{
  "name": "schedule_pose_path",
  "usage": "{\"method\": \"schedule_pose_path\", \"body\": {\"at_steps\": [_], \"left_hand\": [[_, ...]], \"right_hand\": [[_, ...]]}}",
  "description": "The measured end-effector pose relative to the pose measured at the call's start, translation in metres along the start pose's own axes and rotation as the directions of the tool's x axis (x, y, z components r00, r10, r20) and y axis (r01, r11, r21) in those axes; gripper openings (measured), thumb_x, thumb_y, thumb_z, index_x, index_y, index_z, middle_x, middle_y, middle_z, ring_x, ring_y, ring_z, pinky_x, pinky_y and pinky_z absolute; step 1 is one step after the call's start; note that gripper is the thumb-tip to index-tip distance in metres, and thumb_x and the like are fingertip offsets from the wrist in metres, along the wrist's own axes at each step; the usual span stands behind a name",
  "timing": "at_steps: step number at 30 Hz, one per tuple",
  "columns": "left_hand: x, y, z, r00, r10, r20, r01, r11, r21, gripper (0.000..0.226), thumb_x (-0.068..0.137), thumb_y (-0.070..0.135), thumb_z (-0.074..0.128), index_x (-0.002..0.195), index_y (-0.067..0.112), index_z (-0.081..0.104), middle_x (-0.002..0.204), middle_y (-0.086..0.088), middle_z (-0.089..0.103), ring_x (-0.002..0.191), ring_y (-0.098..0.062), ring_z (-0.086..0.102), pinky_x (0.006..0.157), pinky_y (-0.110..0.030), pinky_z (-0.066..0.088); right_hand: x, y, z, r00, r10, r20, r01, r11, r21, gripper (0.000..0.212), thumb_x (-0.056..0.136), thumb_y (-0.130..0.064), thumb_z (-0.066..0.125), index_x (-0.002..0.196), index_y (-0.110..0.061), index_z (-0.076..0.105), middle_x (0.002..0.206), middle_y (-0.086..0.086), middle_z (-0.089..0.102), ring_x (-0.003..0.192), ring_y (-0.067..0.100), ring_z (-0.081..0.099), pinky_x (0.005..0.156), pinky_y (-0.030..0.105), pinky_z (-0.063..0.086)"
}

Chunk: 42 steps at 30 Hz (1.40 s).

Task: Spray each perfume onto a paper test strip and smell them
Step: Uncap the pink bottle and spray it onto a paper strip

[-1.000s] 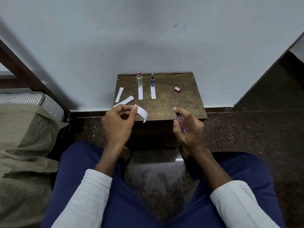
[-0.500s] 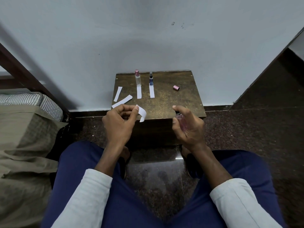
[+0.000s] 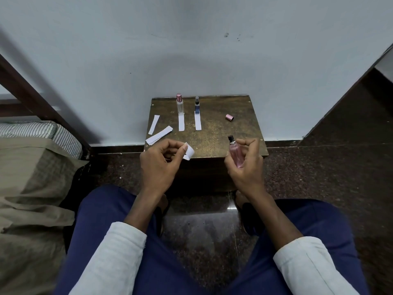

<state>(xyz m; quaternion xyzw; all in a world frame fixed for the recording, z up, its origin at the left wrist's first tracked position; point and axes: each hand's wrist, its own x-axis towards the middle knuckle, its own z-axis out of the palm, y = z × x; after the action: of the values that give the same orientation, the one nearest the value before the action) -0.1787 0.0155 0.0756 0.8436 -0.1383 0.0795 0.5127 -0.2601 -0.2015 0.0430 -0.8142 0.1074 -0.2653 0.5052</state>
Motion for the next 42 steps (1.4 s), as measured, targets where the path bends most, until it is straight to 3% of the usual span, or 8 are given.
{"method": "schedule_pose_path", "body": {"at_steps": [4, 9, 14, 21, 25, 33, 40, 42], "left_hand": [[0.001, -0.006, 0.005, 0.996, 0.060, 0.067, -0.062, 0.997, 0.035, 0.008, 0.097, 0.031, 0.081, 0.101, 0.024, 0.082, 0.089, 0.017, 0.078, 0.083, -0.003, 0.075, 0.070, -0.010, 0.053], [0.005, -0.011, 0.015, 0.989, 0.090, 0.117, -0.095, 0.995, 0.035, 0.009, 0.097, 0.033, 0.079, 0.101, 0.024, 0.082, 0.090, 0.018, 0.078, 0.083, -0.003, 0.074, 0.068, -0.020, 0.059], [0.012, -0.017, 0.027, 0.984, 0.100, 0.150, -0.108, 0.993, 0.046, 0.009, 0.098, 0.033, 0.078, 0.103, 0.027, 0.081, 0.092, 0.019, 0.078, 0.084, -0.004, 0.074, 0.069, -0.030, 0.062], [0.027, -0.023, 0.047, 0.975, 0.123, 0.186, -0.133, 0.990, 0.043, 0.007, 0.100, 0.027, 0.077, 0.105, 0.024, 0.079, 0.095, 0.018, 0.077, 0.091, -0.001, 0.073, 0.067, -0.016, 0.056], [0.033, -0.025, 0.057, 0.978, 0.084, 0.192, -0.087, 0.996, 0.006, 0.005, 0.103, 0.027, 0.073, 0.105, 0.023, 0.076, 0.095, 0.018, 0.076, 0.094, 0.002, 0.072, 0.073, -0.011, 0.055], [0.044, -0.036, 0.078, 0.952, -0.001, 0.307, 0.018, 0.998, -0.053, 0.007, 0.109, 0.030, 0.061, 0.109, 0.024, 0.065, 0.097, 0.011, 0.072, 0.083, -0.006, 0.075, 0.068, -0.020, 0.060], [0.053, -0.046, 0.089, 0.937, -0.022, 0.348, 0.042, 0.998, -0.052, 0.009, 0.111, 0.029, 0.058, 0.113, 0.022, 0.064, 0.097, 0.010, 0.071, 0.080, -0.008, 0.076, 0.069, -0.032, 0.066], [0.055, -0.049, 0.092, 0.935, -0.018, 0.353, 0.035, 0.998, -0.043, 0.009, 0.111, 0.030, 0.059, 0.111, 0.024, 0.064, 0.095, 0.011, 0.071, 0.079, -0.007, 0.076, 0.067, -0.035, 0.065]], "right_hand": [[0.005, 0.006, 0.002, 0.999, 0.033, 0.005, -0.034, 0.999, 0.019, 0.028, 0.102, -0.021, 0.065, 0.123, -0.012, 0.048, 0.098, 0.003, 0.072, 0.079, 0.013, 0.074, 0.068, 0.031, 0.061], [0.015, 0.012, 0.004, 0.999, -0.008, -0.032, 0.005, 0.996, -0.090, 0.030, 0.100, -0.022, 0.070, 0.129, -0.015, 0.064, 0.123, 0.002, 0.058, 0.110, -0.001, 0.059, 0.082, 0.010, 0.050], [0.026, 0.020, 0.002, 0.998, 0.006, -0.068, -0.016, 0.988, -0.151, 0.030, 0.096, -0.029, 0.077, 0.125, -0.025, 0.071, 0.117, -0.013, 0.066, 0.107, -0.002, 0.063, 0.085, 0.025, 0.056], [0.054, 0.032, 0.008, 0.997, 0.044, -0.070, -0.057, 0.979, -0.197, 0.034, 0.093, -0.027, 0.080, 0.126, -0.025, 0.072, 0.108, -0.015, 0.073, 0.100, 0.002, 0.068, 0.087, 0.020, 0.055], [0.077, 0.045, 0.015, 0.998, 0.014, -0.057, -0.026, 0.975, -0.221, 0.036, 0.094, -0.023, 0.079, 0.129, -0.021, 0.071, 0.105, -0.023, 0.070, 0.097, -0.013, 0.066, 0.086, 0.013, 0.054], [0.130, 0.074, 0.026, 0.996, -0.031, -0.078, 0.016, 0.983, -0.185, 0.037, 0.097, -0.015, 0.076, 0.133, -0.016, 0.069, 0.119, 0.000, 0.065, 0.106, 0.007, 0.069, 0.088, 0.022, 0.062], [0.175, 0.089, 0.043, 0.999, -0.014, -0.040, 0.006, 0.980, -0.201, 0.041, 0.095, -0.016, 0.077, 0.135, -0.017, 0.069, 0.120, -0.007, 0.070, 0.105, 0.008, 0.070, 0.087, 0.016, 0.059], [0.189, 0.090, 0.046, 0.999, 0.000, -0.042, -0.008, 0.980, -0.201, 0.040, 0.095, -0.018, 0.078, 0.134, -0.021, 0.069, 0.117, -0.012, 0.070, 0.104, 0.006, 0.070, 0.087, 0.025, 0.062]]}}
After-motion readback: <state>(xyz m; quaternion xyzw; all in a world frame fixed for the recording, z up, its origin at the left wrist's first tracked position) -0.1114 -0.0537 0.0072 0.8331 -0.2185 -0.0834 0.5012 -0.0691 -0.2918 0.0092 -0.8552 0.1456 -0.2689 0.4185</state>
